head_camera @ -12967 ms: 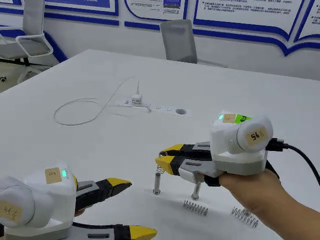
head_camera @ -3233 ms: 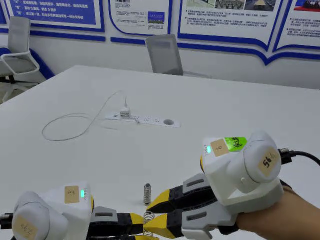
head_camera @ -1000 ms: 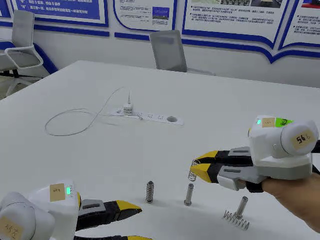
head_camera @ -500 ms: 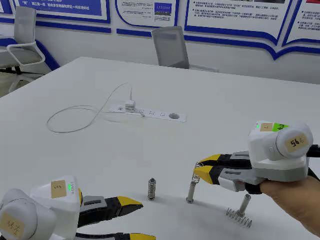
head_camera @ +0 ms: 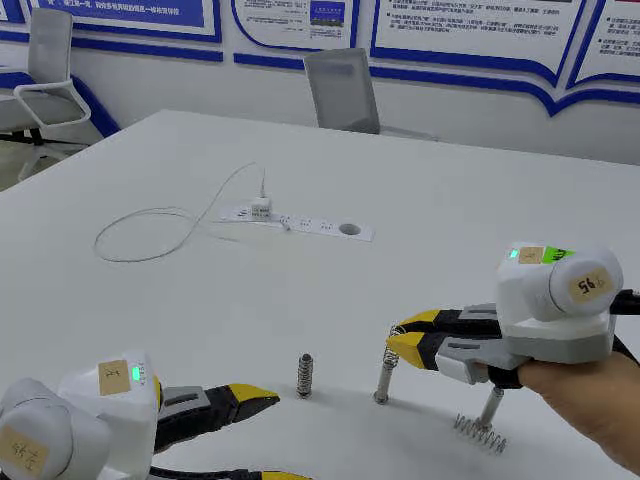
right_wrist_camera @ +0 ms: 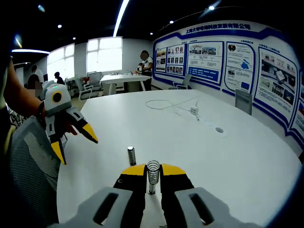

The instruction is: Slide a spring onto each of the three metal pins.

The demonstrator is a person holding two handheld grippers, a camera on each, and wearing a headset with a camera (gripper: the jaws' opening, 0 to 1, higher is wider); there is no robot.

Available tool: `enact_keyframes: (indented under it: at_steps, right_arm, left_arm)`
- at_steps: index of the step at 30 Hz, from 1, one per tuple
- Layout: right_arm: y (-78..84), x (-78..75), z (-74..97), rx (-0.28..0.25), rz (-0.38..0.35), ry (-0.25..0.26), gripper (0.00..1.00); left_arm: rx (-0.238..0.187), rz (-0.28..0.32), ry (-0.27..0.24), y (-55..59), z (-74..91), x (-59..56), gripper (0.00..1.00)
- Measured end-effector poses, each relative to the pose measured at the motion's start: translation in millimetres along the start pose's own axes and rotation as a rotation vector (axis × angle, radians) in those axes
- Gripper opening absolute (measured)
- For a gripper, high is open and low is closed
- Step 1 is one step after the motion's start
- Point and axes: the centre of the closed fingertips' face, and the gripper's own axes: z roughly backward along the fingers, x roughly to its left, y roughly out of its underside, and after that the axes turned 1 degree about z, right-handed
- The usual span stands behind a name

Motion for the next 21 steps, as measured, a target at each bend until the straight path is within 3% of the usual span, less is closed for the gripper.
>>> enact_keyframes:
  at_steps: [13, 21]
  right_arm:
    - [6.3, -0.7, -4.5, 0.008, -0.015, -0.003, 0.12]
    - [12.6, -0.4, -8.2, 0.017, -0.023, -0.007, 0.12]
  left_arm:
    - [-0.023, 0.028, -0.033, -2.6, 1.9, 6.2, 0.72]
    - [-0.023, 0.032, -0.04, -2.4, 2.5, 7.8, 0.74]
